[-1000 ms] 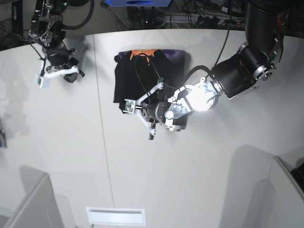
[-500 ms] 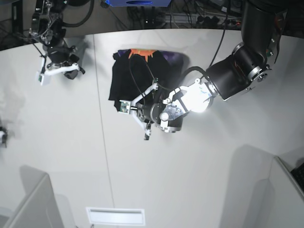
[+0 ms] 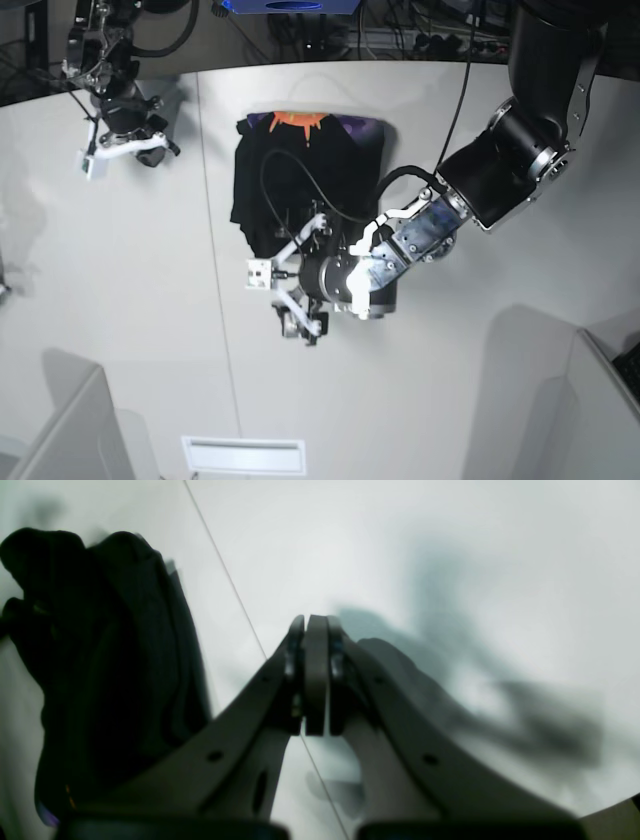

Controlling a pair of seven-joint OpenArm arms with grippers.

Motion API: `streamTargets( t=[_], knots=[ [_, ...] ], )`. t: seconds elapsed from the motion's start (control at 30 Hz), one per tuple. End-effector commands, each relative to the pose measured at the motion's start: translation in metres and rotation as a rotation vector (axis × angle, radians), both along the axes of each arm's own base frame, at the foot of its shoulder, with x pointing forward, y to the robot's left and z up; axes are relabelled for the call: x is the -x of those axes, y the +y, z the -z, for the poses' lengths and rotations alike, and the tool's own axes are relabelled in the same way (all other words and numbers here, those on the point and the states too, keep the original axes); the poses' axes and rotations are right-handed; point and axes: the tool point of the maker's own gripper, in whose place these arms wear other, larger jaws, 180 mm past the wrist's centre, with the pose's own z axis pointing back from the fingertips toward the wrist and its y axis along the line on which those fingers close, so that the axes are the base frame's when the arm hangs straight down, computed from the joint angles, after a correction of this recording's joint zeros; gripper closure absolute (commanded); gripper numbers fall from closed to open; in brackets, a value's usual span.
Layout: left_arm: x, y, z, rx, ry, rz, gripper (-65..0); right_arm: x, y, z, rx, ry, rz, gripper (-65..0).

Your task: Fold the T-shirt properly

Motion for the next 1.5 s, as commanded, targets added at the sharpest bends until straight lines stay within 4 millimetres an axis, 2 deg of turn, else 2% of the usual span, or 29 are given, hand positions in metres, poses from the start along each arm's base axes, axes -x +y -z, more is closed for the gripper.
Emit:
streamTargets(
  t=[0.0, 0.07, 0.13, 0.17, 0.27, 0.3, 0.4, 0.5, 0.63, 0.8, 0.83, 0.97, 1.17, 1.4, 1.47],
  knots=[
    [-0.018, -0.003, -0.033, 0.059, -0.064, -0.032, -55.6, -0.006, -0.003, -0.009, 0.017, -0.039, -0.010, 0.0],
    [-0.033, 0.013, -0.061, 0.125, -0.109, -0.128, -48.9, -0.010, 0.003, -0.015, 0.019, -0.077, -0.072, 0.0],
    [-0.036, 0.034, -0.077, 0.188, -0.134, -0.219, -37.7, -0.014, 0.014, -0.021, 0.019, -0.121, -0.155, 0.0],
    [-0.037, 0.051, -0.087, 0.211, -0.167, -0.266, -29.6, -0.014, 0.017, -0.023, 0.024, -0.138, -0.190, 0.0],
    [-0.025, 0.103, -0.094, 0.206, -0.259, -0.392, -3.0, -0.015, 0.016, -0.021, 0.108, -0.136, -0.250, 0.0],
    [-0.019, 0.118, -0.094, 0.189, -0.288, -0.433, 0.0, -0.015, 0.014, -0.020, 0.149, -0.131, -0.259, 0.0],
    [0.001, 0.162, -0.087, 0.164, -0.311, -0.560, 0.0, -0.020, 0.012, -0.025, 0.252, -0.194, -0.299, 0.0],
    [0.019, 0.206, -0.071, 0.171, -0.284, -0.683, 0.0, -0.016, 0.015, -0.030, 0.320, -0.254, -0.355, 0.0],
    [0.053, 0.230, -0.057, 0.300, -0.282, -0.686, 0.0, -0.008, 0.018, -0.035, 0.352, -0.313, -0.394, 0.0],
    [0.113, 0.262, -0.034, 0.452, -0.243, -0.733, 0.0, 0.011, 0.015, -0.033, 0.354, -0.321, -0.388, 0.0],
    [0.125, 0.266, -0.030, 0.461, -0.231, -0.742, 0.0, 0.015, 0.015, -0.031, 0.352, -0.313, -0.389, 0.0],
    [0.178, 0.273, -0.011, 0.454, -0.136, -0.771, 0.0, 0.035, -0.013, -0.029, 0.399, -0.257, -0.338, 0.0],
    [0.253, 0.271, 0.016, 0.415, 0.046, -0.815, 0.0, 0.072, -0.043, -0.032, 0.461, -0.169, -0.310, 0.0],
    [0.331, 0.266, 0.035, 0.346, 0.247, -0.879, 0.0, 0.131, -0.040, -0.001, 0.406, 0.072, -0.366, 0.0],
    [0.355, 0.268, 0.044, 0.323, 0.308, -0.921, 0.0, 0.150, -0.031, 0.013, 0.358, 0.187, -0.406, 0.0]
  ],
)
